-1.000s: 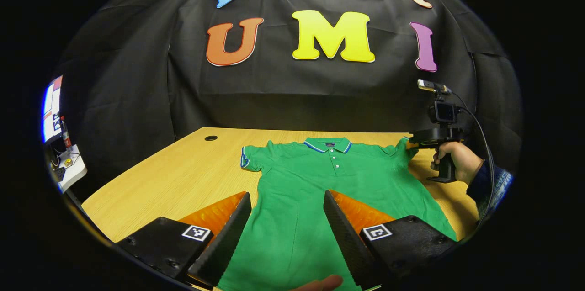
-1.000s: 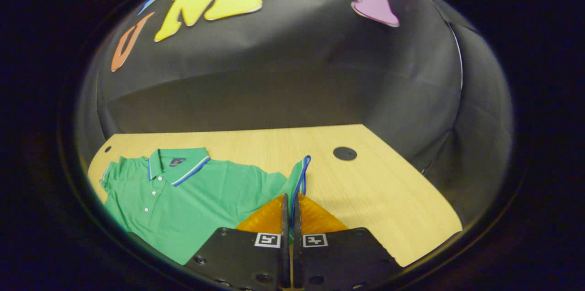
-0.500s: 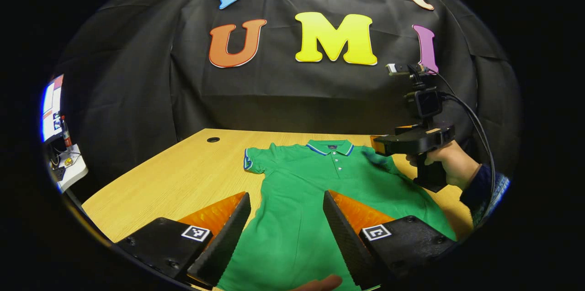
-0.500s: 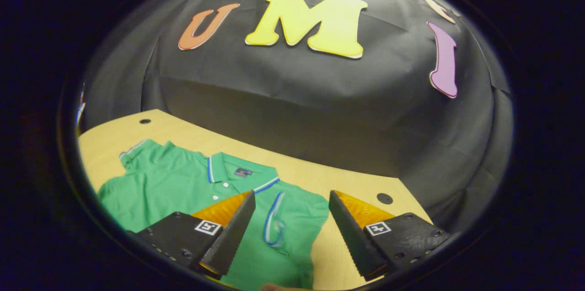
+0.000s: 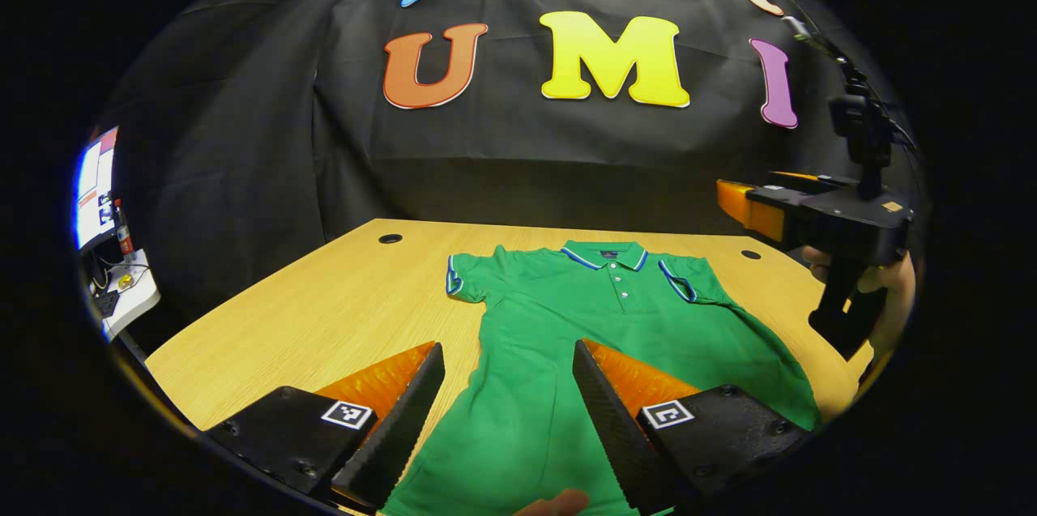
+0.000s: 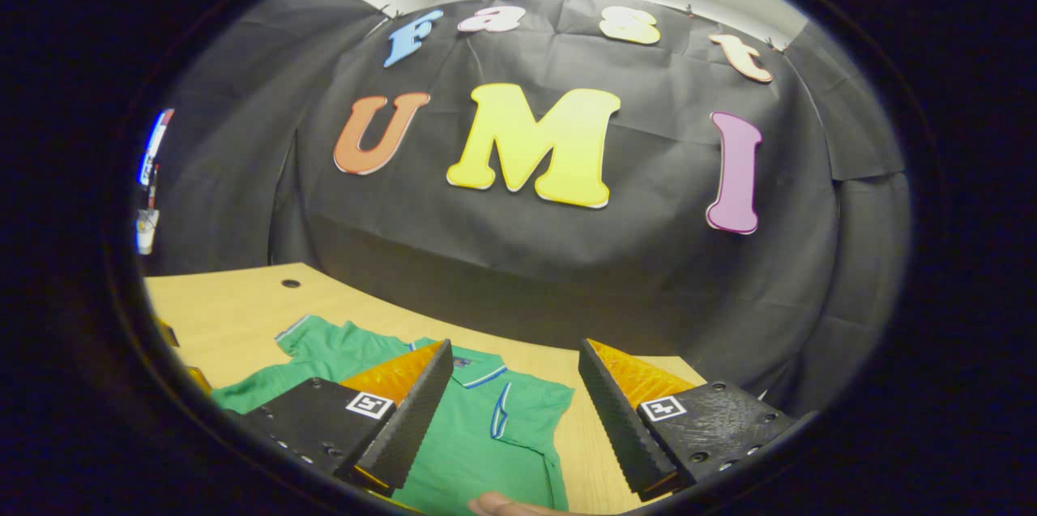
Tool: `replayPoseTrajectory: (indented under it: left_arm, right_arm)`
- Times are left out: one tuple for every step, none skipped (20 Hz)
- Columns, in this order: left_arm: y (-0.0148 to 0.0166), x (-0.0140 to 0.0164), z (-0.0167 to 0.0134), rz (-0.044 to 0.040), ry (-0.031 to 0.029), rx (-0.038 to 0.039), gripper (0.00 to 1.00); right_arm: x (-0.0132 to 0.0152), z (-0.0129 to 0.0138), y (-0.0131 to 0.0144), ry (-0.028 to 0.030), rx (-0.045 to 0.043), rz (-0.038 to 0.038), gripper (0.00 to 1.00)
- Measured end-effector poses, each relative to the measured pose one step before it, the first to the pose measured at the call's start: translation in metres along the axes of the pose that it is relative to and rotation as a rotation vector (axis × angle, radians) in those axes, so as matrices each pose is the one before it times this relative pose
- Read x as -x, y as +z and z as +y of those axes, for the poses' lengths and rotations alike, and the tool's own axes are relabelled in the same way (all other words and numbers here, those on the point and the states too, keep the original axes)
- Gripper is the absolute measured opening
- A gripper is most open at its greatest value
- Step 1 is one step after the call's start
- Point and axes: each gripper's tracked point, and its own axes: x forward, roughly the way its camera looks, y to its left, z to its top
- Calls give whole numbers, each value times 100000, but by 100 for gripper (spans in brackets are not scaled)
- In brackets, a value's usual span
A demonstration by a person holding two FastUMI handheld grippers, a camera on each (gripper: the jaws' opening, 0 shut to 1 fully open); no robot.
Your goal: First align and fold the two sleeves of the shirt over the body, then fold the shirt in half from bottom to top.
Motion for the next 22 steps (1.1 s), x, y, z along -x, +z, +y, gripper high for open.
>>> replayPoseTrajectory:
  left_arm:
    - [85, 193, 487, 966, 1902, 1183, 100]
    - [536, -3, 353, -686, 801, 1747, 100]
    - [764, -47, 53, -1012, 201, 1500, 100]
    - [1168, 29, 232, -1885, 824, 918, 100]
    - [1361, -298, 457, -2161, 1400, -163, 100]
    - [1509, -423, 392, -1808, 1467, -262, 100]
    - [1403, -555, 289, -1384, 536, 105, 100]
    - [1804, -788, -2, -2478, -1042, 1516, 100]
    - [1654, -1133, 202, -2676, -3, 1248, 100]
    - [1283, -1416, 547, -1283, 1301, -88, 100]
    - [614, -1711, 659, 44, 1760, -775, 100]
    - [120, -1863, 219, 1291, 597, -1114, 100]
    - [-146, -1763, 144, 1826, -256, -212, 100]
    - [-674, -1884, 69, 3336, -1022, 193, 100]
    - [-767, -1996, -49, 3006, -1193, 416, 100]
    - [-907, -1825, 384, 3176, -289, 1027, 100]
    - [-1051, -1713, 944, 2674, 2360, -670, 100]
    - [-1128, -1709, 897, 2071, 2286, 186, 100]
    - [-1119, -1696, 267, 2252, -62, 460, 100]
    - [-1381, -1474, 288, 4110, -17, 1514, 100]
    - [-1112, -1314, 352, 3474, -488, 1254, 100]
    - [-1094, -1242, 3, 3530, -1431, 1545, 100]
  right_arm:
    - [1307, -646, -80, -1296, -1108, -2014, 97]
    - [887, -759, -362, -2055, -820, -1132, 94]
    - [624, -513, -438, -1433, -289, -1064, 95]
    - [487, -524, -355, -1401, -408, -142, 95]
    - [287, -445, -518, -1016, -600, 294, 95]
    - [219, -169, -452, 100, -531, 944, 95]
    - [108, -192, -399, 681, 106, 357, 95]
    - [57, -302, -415, 819, 620, 595, 95]
    - [-20, -312, -316, 1271, 307, -20, 93]
    - [100, -261, -332, 1595, -352, 567, 95]
    - [108, -440, -520, 1267, -1094, 752, 95]
    - [63, -619, -431, 104, -2325, 1224, 95]
    - [83, -574, -470, -69, -3219, 1833, 95]
    - [123, -368, -146, 799, -3987, 1560, 97]
    - [33, -189, -30, 1776, -4729, 613, 95]
    - [125, 189, 32, 4080, -5364, 1015, 95]
    - [-17, 98, -406, 3603, -2931, 1441, 95]
    - [2, -974, -316, -205, 544, 1446, 97]
    - [-115, -1357, -17, -3325, 471, 485, 95]
    - [-41, -1240, -93, -3590, -672, 430, 95]
    - [22, -447, -307, -1960, -119, 444, 95]
    - [-130, -298, -28, -1357, -281, 241, 95]
